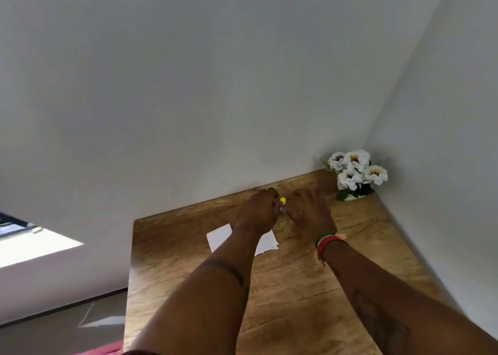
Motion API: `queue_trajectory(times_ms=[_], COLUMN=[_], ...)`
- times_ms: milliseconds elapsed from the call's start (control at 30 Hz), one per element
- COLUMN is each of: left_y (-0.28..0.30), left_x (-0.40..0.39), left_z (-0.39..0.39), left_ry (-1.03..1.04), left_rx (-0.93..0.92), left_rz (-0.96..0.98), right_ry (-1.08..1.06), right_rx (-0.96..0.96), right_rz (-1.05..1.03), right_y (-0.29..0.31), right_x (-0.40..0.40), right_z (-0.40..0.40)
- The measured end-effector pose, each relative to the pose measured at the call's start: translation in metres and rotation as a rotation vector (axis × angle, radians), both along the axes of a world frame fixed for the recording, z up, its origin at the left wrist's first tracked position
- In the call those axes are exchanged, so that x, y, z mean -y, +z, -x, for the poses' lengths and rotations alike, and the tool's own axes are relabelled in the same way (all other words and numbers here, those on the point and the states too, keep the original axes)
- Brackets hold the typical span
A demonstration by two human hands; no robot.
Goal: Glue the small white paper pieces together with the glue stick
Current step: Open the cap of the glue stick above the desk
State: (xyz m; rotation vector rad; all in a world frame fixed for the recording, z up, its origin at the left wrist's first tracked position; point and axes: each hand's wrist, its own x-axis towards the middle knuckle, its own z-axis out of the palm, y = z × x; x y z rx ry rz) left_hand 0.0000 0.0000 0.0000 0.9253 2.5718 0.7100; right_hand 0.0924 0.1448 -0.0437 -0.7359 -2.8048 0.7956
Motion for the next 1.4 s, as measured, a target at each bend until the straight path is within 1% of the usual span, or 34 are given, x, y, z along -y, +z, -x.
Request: queue_trajectory(times_ms=[33, 133, 333, 500, 600, 700, 833, 933, 1067, 1233, 1400], left_y=[-0.002, -0.01, -0.025, -0.03, -0.021, -0.006, 0.014, 0.031, 0.042, 0.051, 0.052], left_x=[-0.004, -0.015, -0.025, -0.024, -0.02, -0.009, 0.012, 0.031, 0.057, 0.08, 0.09], left_z=[0.0, 0.003, 0.012, 0.015, 0.017, 0.018, 0.02, 0.018, 0.011, -0.001, -0.008], left_ry=[-0.011, -0.054, -0.092, -0.087, -0.011, 0.131, 0.266, 0.389, 0.47, 0.495, 0.482], left_rx=[0.021, 0.007, -0.054, -0.028, 0.021, 0.106, 0.198, 0.284, 0.353, 0.417, 0.428], left_rz=[0.001, 0.009, 0.085, 0.047, -0.014, -0.116, -0.183, -0.276, -0.366, -0.44, -0.466], right_ry=[0.014, 0.004, -0.045, -0.045, -0.011, 0.035, 0.077, 0.102, 0.158, 0.217, 0.259], right_rx=[0.002, 0.053, 0.039, -0.008, -0.033, -0.093, -0.197, -0.222, -0.208, -0.202, -0.195], right_rz=[0.027, 0.092, 0.2, 0.224, 0.264, 0.34, 0.386, 0.37, 0.298, 0.238, 0.199], right_y=[-0.001, 0.003, -0.005, -0.015, -0.009, 0.005, 0.026, 0.042, 0.058, 0.069, 0.072], right_x=[-0.001, 0.002, 0.006, 0.009, 0.012, 0.022, 0.049, 0.074, 0.097, 0.112, 0.116], right_z=[0.002, 0.006, 0.011, 0.015, 0.019, 0.023, 0.028, 0.03, 0.028, 0.017, 0.007])
